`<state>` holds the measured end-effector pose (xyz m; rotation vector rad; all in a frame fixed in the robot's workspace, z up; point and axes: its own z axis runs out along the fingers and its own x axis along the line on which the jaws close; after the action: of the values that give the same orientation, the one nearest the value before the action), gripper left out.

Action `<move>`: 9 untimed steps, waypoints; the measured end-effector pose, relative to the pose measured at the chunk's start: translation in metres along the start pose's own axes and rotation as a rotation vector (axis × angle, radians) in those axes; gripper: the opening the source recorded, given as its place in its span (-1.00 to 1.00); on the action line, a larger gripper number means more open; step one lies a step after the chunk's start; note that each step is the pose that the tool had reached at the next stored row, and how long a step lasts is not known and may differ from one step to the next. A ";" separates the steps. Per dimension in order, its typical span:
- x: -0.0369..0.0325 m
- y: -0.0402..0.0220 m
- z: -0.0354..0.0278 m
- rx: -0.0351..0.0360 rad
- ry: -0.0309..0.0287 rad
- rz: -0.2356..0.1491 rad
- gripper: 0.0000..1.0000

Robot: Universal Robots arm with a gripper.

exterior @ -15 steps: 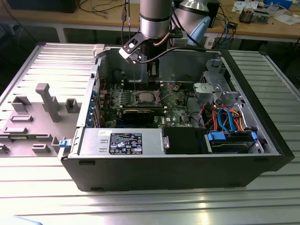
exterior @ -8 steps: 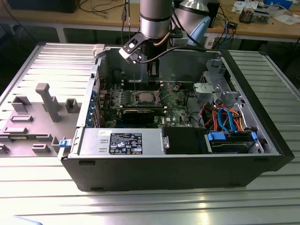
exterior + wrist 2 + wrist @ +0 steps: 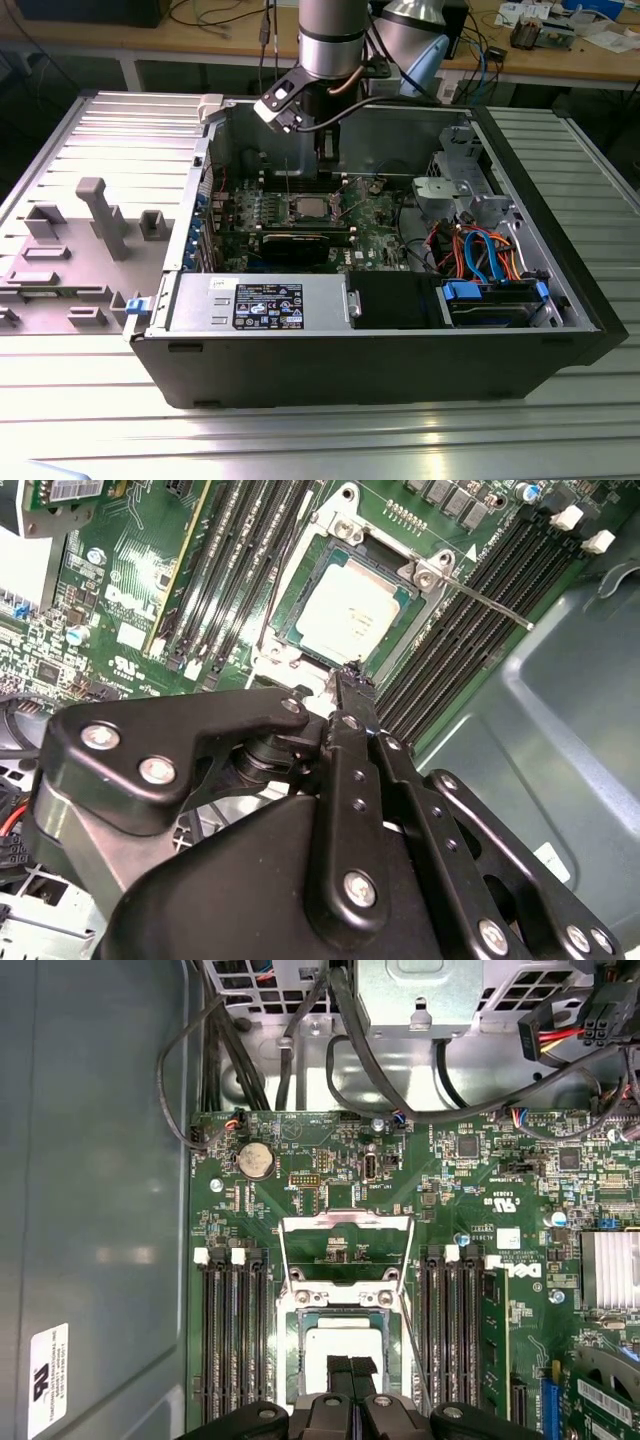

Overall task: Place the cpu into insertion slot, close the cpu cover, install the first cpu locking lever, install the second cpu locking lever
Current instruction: 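Close the cpu cover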

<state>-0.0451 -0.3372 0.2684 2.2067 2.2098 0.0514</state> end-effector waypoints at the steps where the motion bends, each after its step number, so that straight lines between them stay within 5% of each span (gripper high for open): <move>1: 0.0000 0.0001 -0.0028 -0.0001 0.0001 0.000 -0.79; 9: 0.0000 0.0010 -0.0039 0.0000 0.0000 0.000 -0.79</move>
<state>-0.0443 -0.3372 0.2724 2.2067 2.2099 0.0514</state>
